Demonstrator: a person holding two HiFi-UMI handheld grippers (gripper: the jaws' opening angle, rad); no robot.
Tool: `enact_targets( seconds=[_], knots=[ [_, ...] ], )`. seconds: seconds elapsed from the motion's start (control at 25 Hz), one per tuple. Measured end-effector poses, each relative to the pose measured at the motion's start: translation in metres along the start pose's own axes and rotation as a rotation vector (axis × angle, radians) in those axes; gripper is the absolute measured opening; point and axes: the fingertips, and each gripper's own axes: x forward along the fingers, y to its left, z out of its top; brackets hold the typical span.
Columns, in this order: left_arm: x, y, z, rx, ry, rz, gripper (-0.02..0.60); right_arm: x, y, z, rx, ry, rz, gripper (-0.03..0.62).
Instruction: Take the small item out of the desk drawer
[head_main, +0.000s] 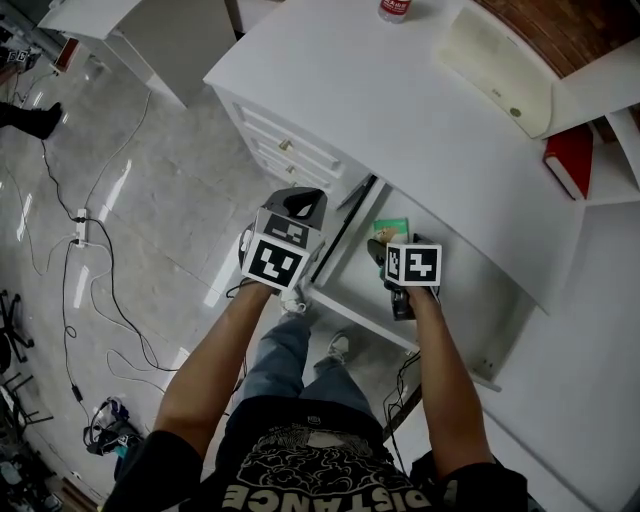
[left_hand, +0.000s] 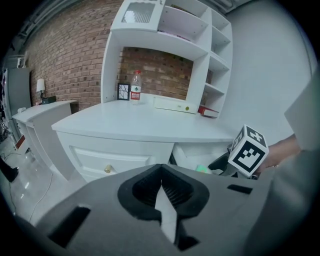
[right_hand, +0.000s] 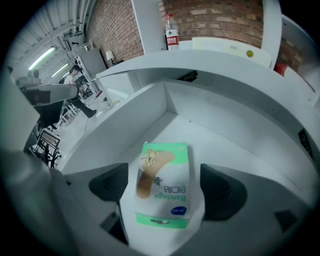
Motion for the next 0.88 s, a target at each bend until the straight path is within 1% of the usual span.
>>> enact_targets(
  seconds=[0.24,0.36,0.44,0.6,0.8,0.88],
  knots=[
    [0.003,0.010,0.000,-0.006,0.004,0.004,0.009,0.008,-0.003,-0.003,-0.008,0.039,-0.044,0.442],
    [0.003,0.013,0.002,-0.007,0.004,0.006,0.009,0.009,-0.004,-0.003,-0.006,0.054,-0.058,0.429],
    [0.003,0.014,0.002,-0.004,0.005,0.008,0.009,0.010,-0.005,-0.003,-0.007,0.059,-0.067,0.408],
    [0.001,0.015,0.000,-0.005,0.007,0.016,0.009,0.011,-0.005,-0.003,-0.009,0.060,-0.069,0.402],
    [-0.002,0.012,0.002,0.001,0.004,0.020,0.009,0.009,-0.003,-0.004,-0.013,0.057,-0.069,0.356],
    [-0.006,0.011,0.004,0.005,0.001,0.025,0.009,0.008,-0.002,-0.004,-0.022,0.056,-0.072,0.351]
  ],
)
